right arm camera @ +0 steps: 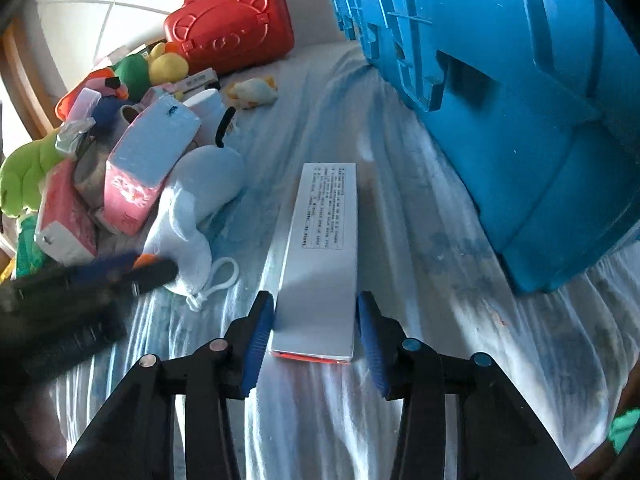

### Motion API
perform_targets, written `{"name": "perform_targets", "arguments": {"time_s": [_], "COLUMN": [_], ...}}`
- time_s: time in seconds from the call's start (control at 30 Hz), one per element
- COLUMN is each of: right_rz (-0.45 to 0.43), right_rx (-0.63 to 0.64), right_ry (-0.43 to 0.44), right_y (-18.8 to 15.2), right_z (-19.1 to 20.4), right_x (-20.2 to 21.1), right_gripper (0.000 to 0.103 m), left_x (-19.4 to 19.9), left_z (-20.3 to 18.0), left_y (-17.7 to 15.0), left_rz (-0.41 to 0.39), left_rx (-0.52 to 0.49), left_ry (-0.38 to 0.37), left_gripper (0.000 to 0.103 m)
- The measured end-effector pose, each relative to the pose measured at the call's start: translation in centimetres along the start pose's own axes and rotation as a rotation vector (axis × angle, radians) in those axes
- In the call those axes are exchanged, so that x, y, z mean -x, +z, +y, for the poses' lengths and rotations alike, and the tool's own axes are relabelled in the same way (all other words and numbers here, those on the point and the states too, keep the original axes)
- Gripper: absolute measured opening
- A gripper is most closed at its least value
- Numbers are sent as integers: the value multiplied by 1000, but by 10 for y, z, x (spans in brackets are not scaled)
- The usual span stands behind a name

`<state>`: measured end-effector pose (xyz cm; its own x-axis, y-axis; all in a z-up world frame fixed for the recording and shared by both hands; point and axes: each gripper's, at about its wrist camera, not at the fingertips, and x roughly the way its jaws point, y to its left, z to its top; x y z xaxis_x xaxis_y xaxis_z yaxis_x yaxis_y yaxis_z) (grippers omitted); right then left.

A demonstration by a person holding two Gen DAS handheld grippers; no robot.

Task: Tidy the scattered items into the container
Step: 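Grasp the white duck plush with left tool while right tool grasps white box, then lift the duck plush with left tool while right tool lifts the white box toward crate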

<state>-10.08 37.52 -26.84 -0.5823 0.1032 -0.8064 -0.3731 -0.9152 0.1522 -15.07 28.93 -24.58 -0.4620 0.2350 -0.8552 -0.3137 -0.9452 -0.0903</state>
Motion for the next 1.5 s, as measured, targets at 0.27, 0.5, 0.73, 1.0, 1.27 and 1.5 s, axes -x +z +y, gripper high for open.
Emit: {"name": "perform_targets", "arguments": {"time_s": [0.27, 0.5, 0.73, 1.0, 1.27, 1.5], "right_rz": [26, 28, 13, 66, 93, 58], "right_rx": [-11, 49, -16, 46, 51, 78], "right_ry": [-4, -32, 15, -62, -60, -37], "right_y": [8, 10, 19, 24, 18, 19], "right_z": [-2, 5, -8, 8, 17, 30], "right_x": [-19, -21, -16, -36, -29, 0], "right_gripper": [45, 48, 48, 45, 43, 42], "left_x": [-50, -27, -16, -26, -10, 29], "left_z": [-11, 3, 17, 21, 23, 17], "left_y": [10, -4, -19, -30, -36, -36], "left_rz": [43, 26, 12, 23, 17, -32], "left_rx": [-28, 17, -30, -4, 7, 6], "left_ry": [65, 21, 76, 80, 66, 26], "left_gripper": [53, 47, 47, 48, 46, 46]}}
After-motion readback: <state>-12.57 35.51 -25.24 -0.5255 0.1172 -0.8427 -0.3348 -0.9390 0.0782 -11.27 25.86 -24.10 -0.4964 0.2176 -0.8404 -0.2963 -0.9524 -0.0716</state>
